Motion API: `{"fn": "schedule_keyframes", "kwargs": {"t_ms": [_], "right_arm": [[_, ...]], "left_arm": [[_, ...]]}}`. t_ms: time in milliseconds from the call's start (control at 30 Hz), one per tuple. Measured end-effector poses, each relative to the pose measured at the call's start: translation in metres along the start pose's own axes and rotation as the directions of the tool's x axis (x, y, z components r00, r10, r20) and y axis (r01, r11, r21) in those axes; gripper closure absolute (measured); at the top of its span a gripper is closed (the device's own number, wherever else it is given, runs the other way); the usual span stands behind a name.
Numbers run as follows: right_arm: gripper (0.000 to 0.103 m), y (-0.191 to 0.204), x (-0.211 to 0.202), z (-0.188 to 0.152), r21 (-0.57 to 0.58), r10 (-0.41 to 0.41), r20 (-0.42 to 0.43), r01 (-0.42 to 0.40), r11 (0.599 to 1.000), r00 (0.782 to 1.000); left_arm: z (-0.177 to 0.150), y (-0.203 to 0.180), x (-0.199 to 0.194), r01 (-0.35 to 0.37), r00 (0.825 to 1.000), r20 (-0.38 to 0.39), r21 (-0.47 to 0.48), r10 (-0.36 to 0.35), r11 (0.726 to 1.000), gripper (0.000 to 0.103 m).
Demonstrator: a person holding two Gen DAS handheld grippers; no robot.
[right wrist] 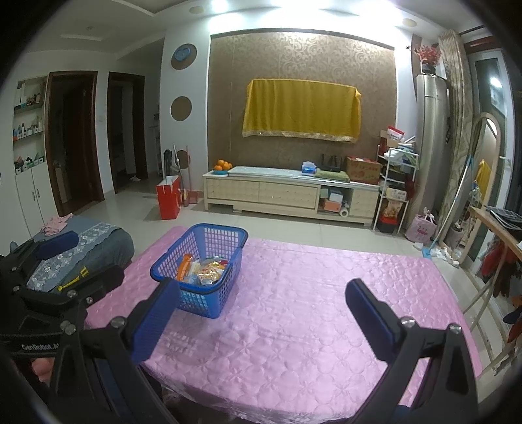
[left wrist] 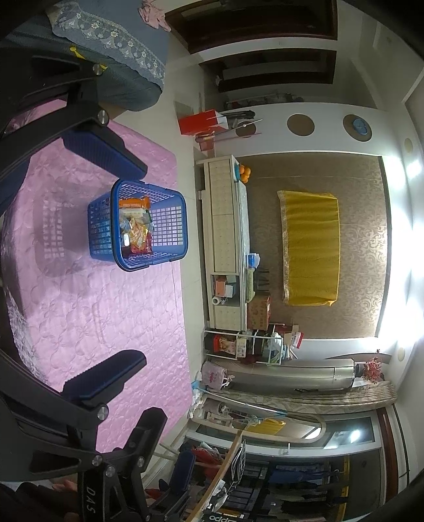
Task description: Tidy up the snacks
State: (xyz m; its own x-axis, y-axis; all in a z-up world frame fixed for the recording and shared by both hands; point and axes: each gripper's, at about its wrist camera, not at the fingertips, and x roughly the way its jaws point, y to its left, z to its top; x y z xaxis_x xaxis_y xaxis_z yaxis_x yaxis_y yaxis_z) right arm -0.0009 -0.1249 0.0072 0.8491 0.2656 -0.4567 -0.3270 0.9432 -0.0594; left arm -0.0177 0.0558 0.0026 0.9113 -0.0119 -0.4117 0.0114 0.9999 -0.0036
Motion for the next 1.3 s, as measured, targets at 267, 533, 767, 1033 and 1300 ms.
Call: {"fn": "schedule_keyframes", "kwargs": {"t_ms": [267, 533, 767, 1033, 1300], "right_arm": [[0.0, 0.0001, 0.0005, -0.0013, -0.002, -0.02, -0.009, 0.02, 1.0, 1.0], [0.0, 0.0, 0.0004, -0.0016, -0.001, -0.022, -0.013, 0.022, 1.0, 1.0], [0.0, -0.0004, 0.0, -0.0013, -0.001, -0.025, -0.015, 0.025, 1.0, 1.0], [0.0, -0.0014, -0.0019, -0.0012, 0.0, -0.035, -0.016, 0.035, 0.999, 0.999], [0.0, -0.0015, -0.0044, -0.0018, -0.002, -0.036, -0.016, 0.036, 0.999, 0.999]], "left_arm": [[0.0015, -0.0013, -0.0001, -0.003, 1.0, -0.005, 0.013, 0.003, 1.0, 0.0], [0.0003, -0.0006, 0.0001, 0.005, 1.0, -0.006, 0.013, -0.005, 1.0, 0.0], [0.0009, -0.0006, 0.0002, 0.003, 1.0, -0.007, 0.014, -0.003, 1.0, 0.0], [0.0016, 0.0002, -0.0022, 0.011, 1.0, -0.009, 0.014, -0.011, 1.0, 0.0], [0.0011, 0.0015, -0.0019, 0.014, 1.0, -0.008, 0.012, -0.014, 1.0, 0.0]]}}
